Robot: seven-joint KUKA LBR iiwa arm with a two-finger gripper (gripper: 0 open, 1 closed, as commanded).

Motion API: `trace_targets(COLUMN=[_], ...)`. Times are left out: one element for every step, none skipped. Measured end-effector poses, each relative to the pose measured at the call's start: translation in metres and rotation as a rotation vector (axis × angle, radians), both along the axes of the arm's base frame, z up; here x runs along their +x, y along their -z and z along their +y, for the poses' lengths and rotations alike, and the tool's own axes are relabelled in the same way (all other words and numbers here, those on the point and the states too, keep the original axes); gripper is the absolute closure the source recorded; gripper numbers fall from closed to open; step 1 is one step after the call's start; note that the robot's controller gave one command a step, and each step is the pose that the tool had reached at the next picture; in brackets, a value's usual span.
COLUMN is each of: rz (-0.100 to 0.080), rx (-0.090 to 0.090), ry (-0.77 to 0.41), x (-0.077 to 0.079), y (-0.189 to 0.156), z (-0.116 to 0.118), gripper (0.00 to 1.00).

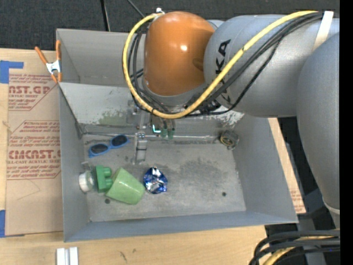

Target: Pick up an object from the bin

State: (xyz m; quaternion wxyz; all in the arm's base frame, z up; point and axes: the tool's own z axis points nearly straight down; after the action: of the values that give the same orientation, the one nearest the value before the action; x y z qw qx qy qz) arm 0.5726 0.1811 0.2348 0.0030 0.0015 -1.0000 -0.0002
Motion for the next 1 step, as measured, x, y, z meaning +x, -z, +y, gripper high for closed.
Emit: trace_targets(rz=[0.001], rx=[-0.001], ry=[0.044], x=[-0.0155], y=[0.0842], z=[0.0228], gripper=[0.00])
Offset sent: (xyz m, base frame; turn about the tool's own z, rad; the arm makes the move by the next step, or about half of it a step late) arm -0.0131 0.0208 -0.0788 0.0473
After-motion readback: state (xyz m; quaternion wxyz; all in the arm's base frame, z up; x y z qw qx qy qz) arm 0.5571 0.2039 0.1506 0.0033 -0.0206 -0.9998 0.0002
